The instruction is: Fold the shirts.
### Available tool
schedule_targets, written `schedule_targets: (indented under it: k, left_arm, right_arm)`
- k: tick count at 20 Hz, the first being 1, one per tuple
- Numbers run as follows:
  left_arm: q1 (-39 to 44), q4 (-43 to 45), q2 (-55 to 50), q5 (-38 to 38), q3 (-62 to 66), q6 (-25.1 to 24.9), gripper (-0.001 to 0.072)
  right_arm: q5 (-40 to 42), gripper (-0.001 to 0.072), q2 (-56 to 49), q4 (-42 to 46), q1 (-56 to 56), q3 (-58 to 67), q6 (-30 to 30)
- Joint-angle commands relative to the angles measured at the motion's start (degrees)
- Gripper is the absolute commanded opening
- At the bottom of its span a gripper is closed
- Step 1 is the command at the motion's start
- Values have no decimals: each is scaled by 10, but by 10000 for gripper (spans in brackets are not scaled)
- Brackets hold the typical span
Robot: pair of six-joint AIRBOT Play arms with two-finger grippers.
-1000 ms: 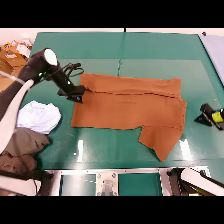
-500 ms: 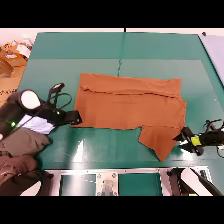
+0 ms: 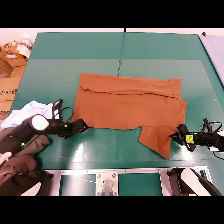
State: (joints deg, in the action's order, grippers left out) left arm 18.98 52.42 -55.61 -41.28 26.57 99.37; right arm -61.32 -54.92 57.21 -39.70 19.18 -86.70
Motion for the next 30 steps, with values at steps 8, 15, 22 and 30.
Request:
schedule_targets:
  k: [8,15,22,30]
  left_arm:
    - [56,-67,-82,171,-27,56,711]
    - [56,-77,-97,317,-25,52,232]
    - [52,23,-100,94,63,-34,25]
    - [14,159,-68,-184,139,-24,25]
  right_arm:
    - [33,18,0,-42,19,4,35]
    - [38,18,1,-58,25,4,45]
    - [-55,17,2,6,24,55,27]
    - [-223,17,6,174,24,118,-78]
